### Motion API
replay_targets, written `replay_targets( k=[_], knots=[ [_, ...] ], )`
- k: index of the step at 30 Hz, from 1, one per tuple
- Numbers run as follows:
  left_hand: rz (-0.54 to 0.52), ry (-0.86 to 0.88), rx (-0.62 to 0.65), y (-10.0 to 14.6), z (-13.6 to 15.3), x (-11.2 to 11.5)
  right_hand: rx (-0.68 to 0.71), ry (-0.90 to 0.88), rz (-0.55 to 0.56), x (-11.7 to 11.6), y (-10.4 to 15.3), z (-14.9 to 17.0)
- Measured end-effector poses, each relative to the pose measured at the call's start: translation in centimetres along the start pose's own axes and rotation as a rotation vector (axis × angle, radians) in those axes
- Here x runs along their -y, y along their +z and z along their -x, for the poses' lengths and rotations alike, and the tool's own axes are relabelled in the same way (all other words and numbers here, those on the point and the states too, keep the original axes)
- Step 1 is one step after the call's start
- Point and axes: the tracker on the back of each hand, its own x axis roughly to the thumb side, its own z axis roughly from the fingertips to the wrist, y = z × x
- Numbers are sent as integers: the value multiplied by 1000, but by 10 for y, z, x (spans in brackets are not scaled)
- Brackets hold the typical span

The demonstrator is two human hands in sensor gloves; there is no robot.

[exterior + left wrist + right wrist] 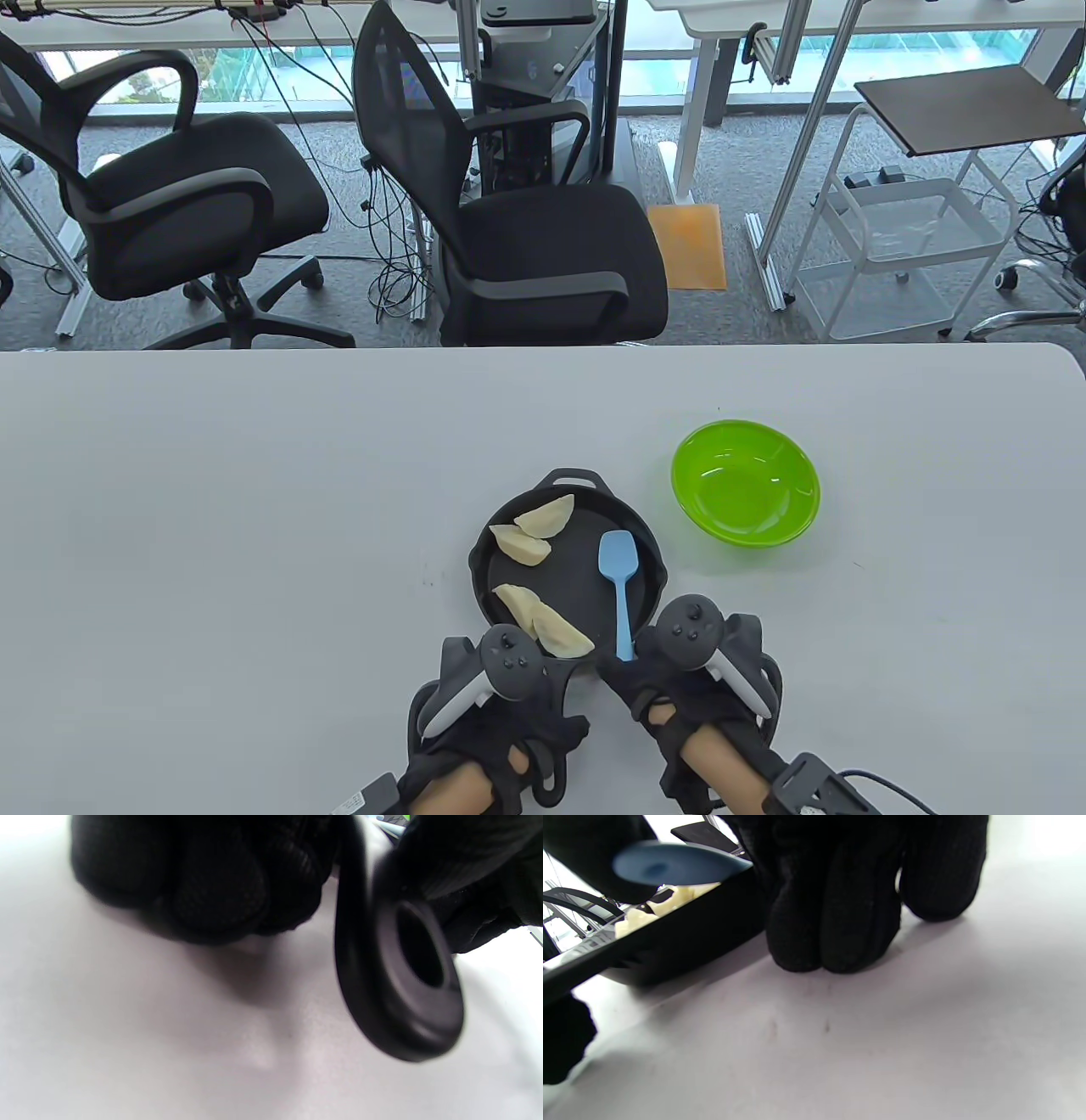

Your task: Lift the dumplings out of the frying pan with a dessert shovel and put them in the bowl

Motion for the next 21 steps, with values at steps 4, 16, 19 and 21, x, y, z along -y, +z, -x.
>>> replay_targets(
  k=[4, 16, 19, 21],
  knots=[
    [11, -1, 4, -1, 0, 0, -10, -23, 5, 1, -3, 2],
    [29, 41, 10, -2, 3, -1, 53, -199, 36, 26, -3, 22],
    [34, 51, 9, -2, 4, -2, 116, -259, 44, 38, 0, 28],
    [37, 55, 8, -3, 5, -2, 134, -275, 73, 46, 4, 32]
  ],
)
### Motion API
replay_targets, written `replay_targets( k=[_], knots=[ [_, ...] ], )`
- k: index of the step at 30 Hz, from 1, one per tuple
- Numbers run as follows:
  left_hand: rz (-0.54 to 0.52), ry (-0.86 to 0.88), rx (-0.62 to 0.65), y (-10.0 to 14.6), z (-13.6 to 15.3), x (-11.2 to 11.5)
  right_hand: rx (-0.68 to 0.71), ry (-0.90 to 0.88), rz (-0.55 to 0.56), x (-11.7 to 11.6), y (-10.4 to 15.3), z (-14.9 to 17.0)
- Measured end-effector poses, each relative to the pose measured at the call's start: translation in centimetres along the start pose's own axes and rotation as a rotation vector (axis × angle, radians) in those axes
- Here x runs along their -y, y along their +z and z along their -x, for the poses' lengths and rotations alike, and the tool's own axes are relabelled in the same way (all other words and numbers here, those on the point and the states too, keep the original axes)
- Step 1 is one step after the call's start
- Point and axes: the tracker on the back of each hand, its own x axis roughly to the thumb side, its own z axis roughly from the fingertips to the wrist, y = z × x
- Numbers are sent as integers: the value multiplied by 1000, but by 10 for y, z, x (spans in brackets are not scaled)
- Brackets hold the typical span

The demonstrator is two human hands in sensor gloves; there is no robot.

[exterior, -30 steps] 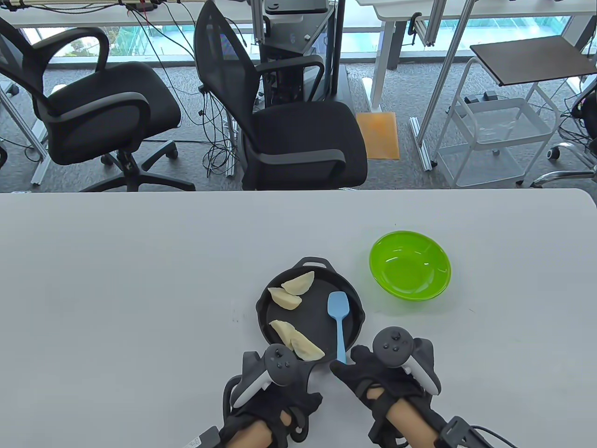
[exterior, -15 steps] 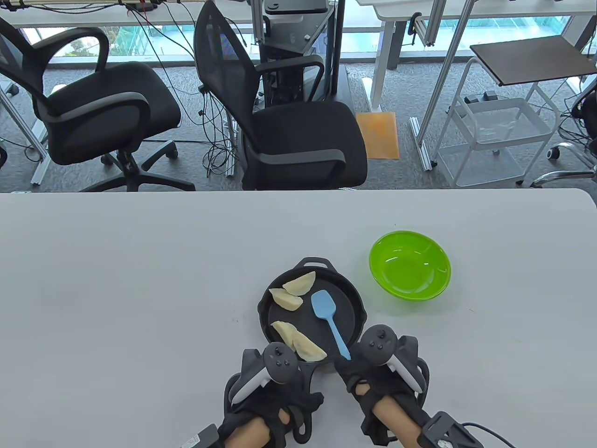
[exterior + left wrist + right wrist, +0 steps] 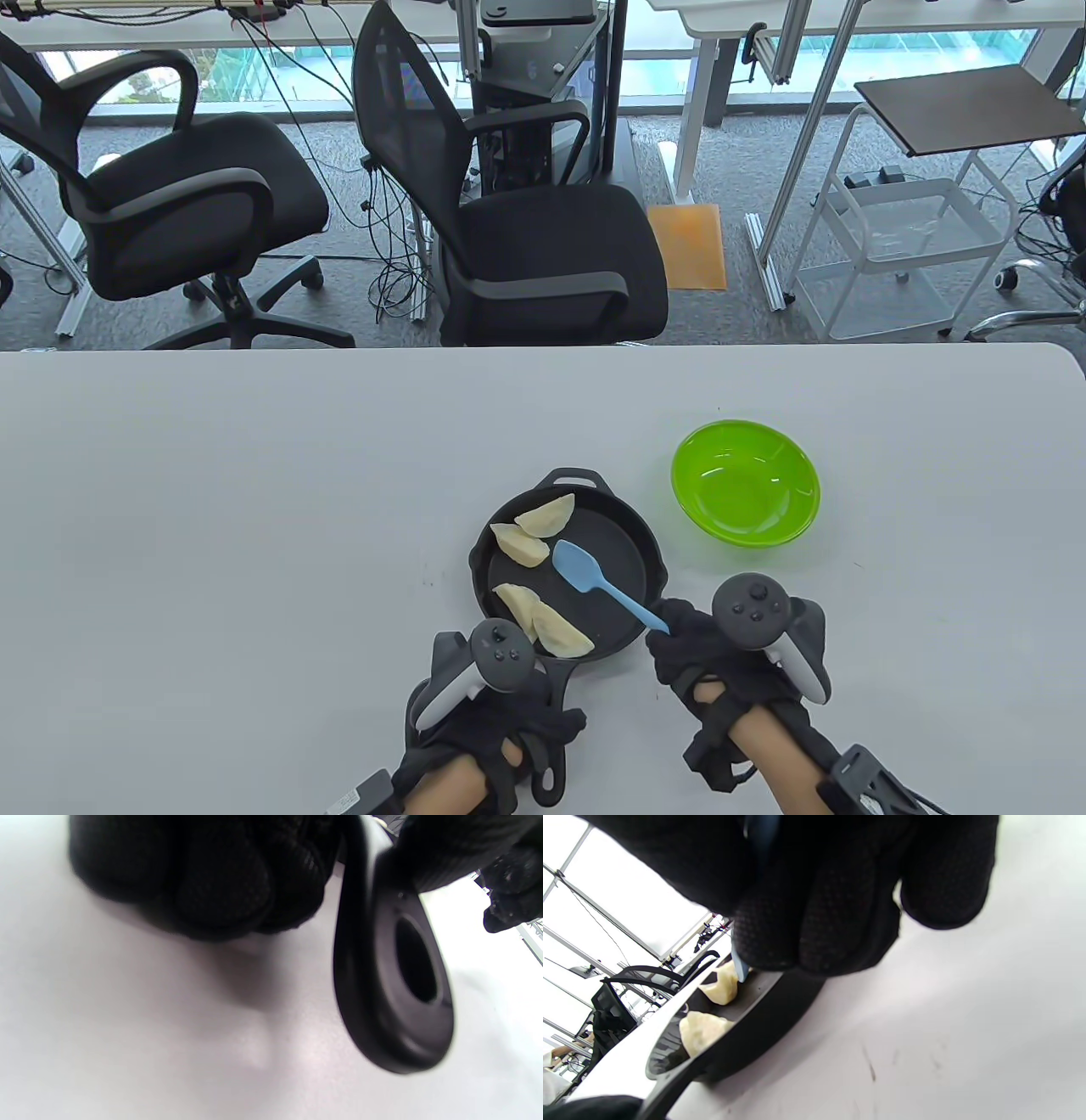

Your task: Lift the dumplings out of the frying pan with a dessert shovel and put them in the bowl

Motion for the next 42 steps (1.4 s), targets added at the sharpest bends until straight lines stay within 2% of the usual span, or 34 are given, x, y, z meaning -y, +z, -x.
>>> replay_targets(
  k=[9, 23, 27, 31, 36, 42],
  knots=[
    [9, 10, 0, -1, 2, -1, 79, 52, 60, 27, 7, 3],
    [20, 24, 2, -1, 3, -1, 174, 131, 48, 23, -7, 12],
    [12, 30, 5, -1, 3, -1, 192, 138, -15, 15, -12, 11],
    [5, 34, 6, -1, 4, -2, 187, 44, -157, 7, -23, 21],
    [9, 38, 9, -1, 5, -2, 111, -121, -258, -8, -35, 38],
    [7, 37, 12, -2, 5, -2, 91, -174, -302, -17, -38, 33]
  ],
)
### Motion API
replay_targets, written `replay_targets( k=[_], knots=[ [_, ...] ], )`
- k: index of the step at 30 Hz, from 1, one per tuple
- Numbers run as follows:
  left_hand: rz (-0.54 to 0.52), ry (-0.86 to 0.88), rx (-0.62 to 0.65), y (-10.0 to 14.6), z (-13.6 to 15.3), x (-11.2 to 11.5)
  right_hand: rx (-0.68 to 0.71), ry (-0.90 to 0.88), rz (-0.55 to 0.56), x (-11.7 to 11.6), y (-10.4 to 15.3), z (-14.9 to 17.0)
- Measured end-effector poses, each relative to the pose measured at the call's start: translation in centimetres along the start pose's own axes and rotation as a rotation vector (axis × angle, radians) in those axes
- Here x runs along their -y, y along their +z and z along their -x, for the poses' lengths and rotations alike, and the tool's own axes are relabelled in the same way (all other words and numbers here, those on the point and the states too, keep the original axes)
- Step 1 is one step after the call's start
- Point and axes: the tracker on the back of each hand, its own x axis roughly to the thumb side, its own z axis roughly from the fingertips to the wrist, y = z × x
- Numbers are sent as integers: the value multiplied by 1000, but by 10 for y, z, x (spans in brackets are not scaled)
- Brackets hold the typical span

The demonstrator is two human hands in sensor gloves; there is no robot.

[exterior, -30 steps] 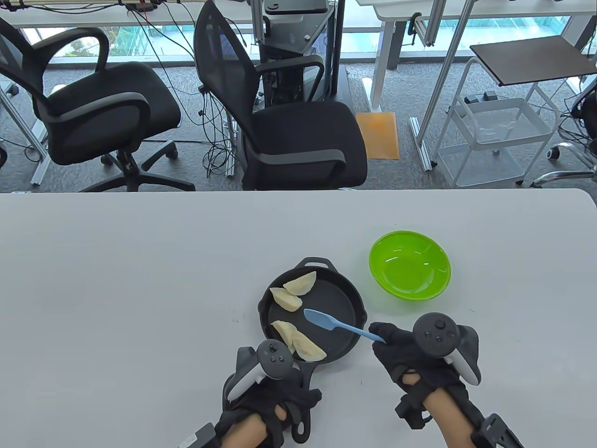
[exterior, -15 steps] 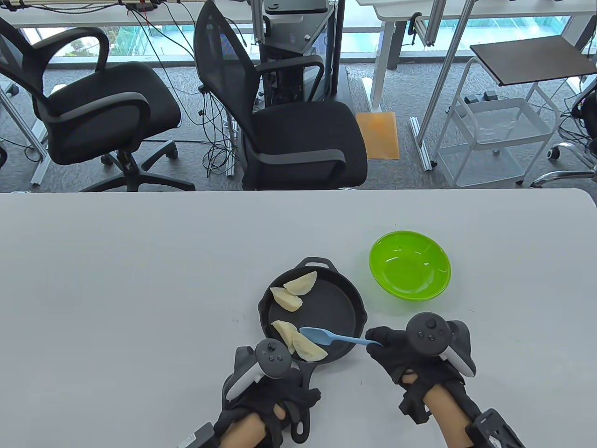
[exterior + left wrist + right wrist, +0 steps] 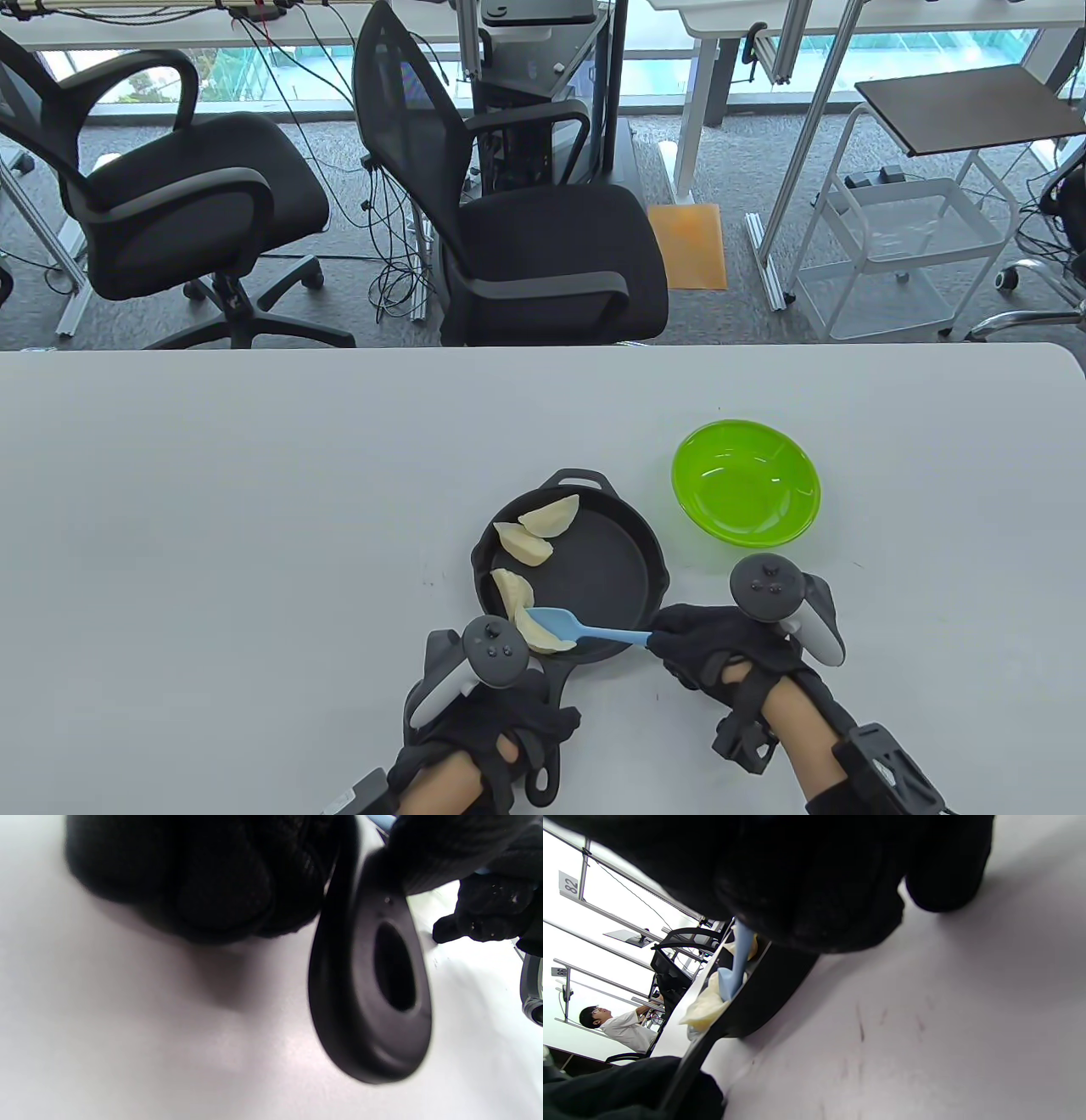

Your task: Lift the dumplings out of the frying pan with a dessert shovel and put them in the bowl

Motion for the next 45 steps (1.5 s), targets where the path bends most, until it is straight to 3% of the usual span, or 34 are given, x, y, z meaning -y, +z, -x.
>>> replay_targets(
  k=[16, 45],
  knots=[
    [10, 12, 5, -1, 1, 0, -120, -243, -115, -10, -3, 19],
    [17, 21, 15, -2, 3, 0, -69, -474, -90, -8, 2, 23]
  ],
)
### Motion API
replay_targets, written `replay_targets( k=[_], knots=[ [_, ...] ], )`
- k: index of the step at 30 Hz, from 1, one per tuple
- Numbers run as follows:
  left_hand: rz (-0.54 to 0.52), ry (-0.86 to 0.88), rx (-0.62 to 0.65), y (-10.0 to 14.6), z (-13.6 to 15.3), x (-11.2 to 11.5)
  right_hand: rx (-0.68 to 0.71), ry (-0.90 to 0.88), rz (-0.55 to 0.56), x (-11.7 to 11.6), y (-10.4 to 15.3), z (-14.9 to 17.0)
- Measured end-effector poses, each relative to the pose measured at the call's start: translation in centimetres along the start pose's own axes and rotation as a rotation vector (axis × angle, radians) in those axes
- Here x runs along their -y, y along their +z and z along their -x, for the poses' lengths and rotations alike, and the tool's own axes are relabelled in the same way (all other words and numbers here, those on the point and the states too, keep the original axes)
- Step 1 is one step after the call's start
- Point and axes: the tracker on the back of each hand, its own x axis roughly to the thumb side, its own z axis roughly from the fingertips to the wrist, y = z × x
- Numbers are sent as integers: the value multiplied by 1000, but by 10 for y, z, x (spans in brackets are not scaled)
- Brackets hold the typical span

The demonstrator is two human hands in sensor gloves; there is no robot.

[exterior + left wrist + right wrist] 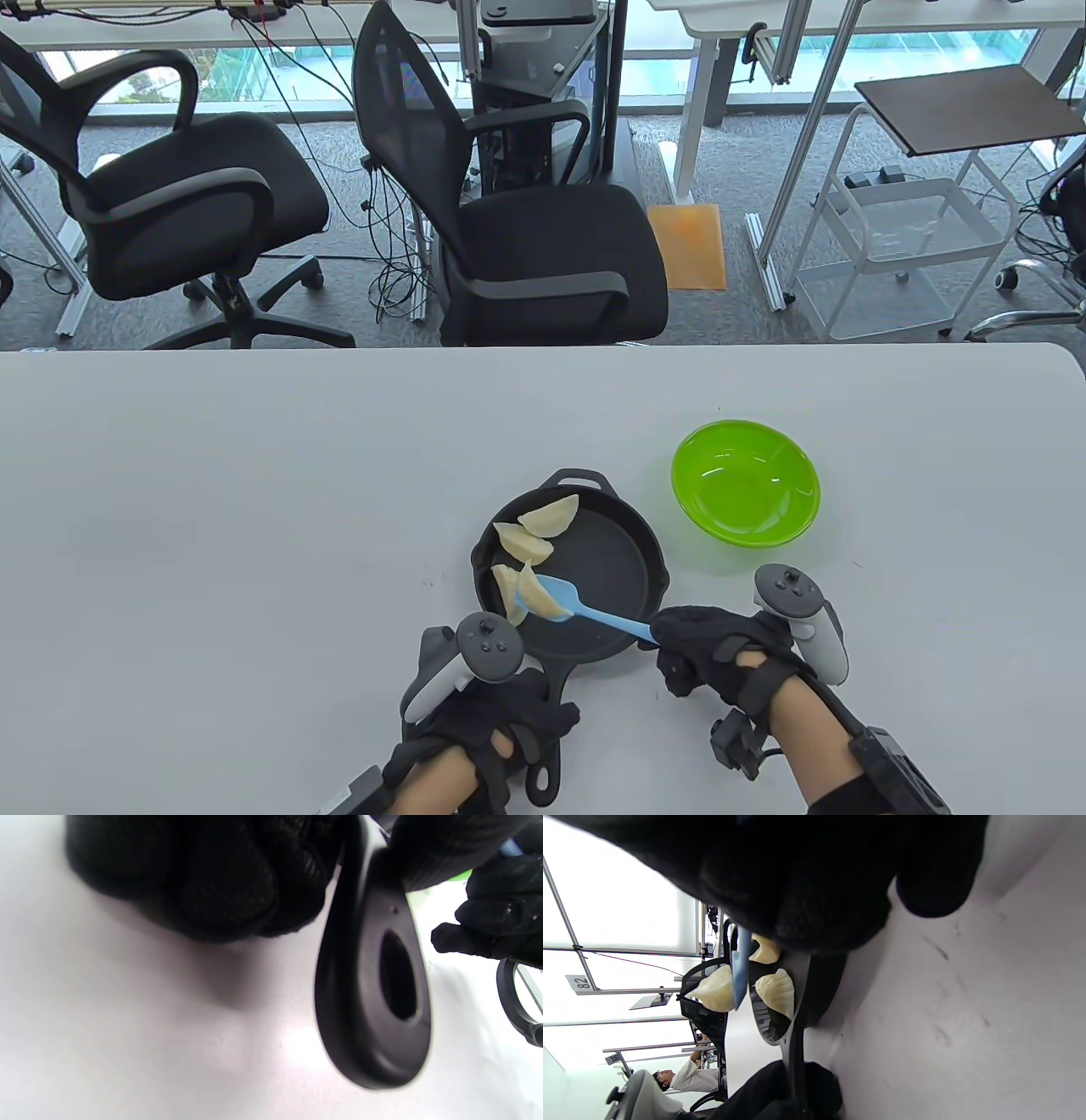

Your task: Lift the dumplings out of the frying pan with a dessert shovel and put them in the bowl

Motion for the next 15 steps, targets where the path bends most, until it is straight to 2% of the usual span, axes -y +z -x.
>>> replay_targets(
  k=[15],
  knots=[
    [0, 0, 0, 0, 0, 0, 98, -126, 66, -2, 8, -6]
  ],
)
